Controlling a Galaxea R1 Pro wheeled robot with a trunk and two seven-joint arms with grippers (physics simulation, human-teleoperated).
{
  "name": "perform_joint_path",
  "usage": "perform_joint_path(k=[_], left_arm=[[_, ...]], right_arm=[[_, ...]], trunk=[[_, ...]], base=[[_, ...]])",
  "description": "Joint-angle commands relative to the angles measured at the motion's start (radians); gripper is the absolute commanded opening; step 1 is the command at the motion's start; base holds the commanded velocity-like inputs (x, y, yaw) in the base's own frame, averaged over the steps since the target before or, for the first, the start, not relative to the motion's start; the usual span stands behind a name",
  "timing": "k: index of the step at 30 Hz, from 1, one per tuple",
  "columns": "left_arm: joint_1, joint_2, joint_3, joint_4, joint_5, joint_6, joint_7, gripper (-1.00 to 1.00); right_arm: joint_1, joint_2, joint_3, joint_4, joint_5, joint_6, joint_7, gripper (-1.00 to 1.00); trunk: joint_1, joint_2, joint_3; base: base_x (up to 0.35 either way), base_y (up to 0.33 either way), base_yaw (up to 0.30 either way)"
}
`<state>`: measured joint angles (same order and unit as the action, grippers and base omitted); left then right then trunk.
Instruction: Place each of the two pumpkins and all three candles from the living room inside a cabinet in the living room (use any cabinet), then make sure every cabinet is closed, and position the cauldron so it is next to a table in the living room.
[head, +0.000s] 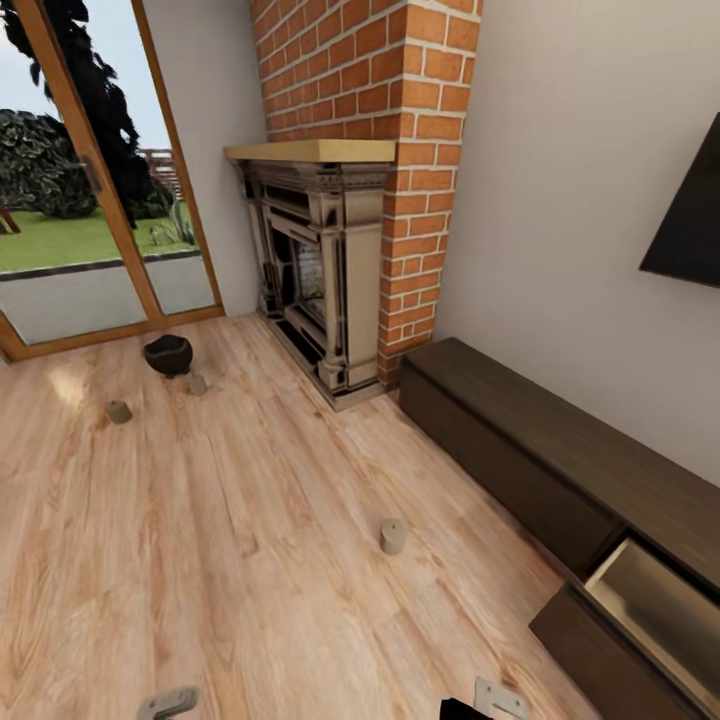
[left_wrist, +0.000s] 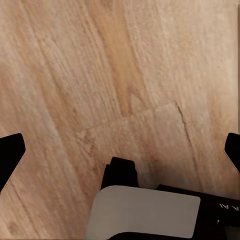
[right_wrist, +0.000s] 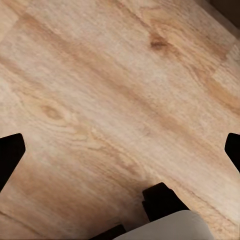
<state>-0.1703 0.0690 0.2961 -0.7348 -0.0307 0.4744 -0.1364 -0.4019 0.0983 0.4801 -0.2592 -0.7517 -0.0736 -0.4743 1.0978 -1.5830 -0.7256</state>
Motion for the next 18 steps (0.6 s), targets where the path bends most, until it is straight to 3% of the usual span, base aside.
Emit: perform_joint_path(k=[1, 18], left_arm=[[0.000, 0.000, 0.000, 0.000, 0.000, 0.000, 0.000, 1.00], [0.000, 0.000, 0.000, 0.000, 0.000, 0.000, 0.000, 1.00]], right_arm=[[0.000, 0.000, 0.000, 0.000, 0.000, 0.000, 0.000, 1.00], [0.000, -0.001, 0.002, 0.001, 0.000, 0.000, 0.002, 1.00]], trunk=[[0.000, 0.000, 0.000], [0.000, 0.000, 0.000]], base=[[0.318, 0.005, 0.001], [0.319, 0.033, 0.000]])
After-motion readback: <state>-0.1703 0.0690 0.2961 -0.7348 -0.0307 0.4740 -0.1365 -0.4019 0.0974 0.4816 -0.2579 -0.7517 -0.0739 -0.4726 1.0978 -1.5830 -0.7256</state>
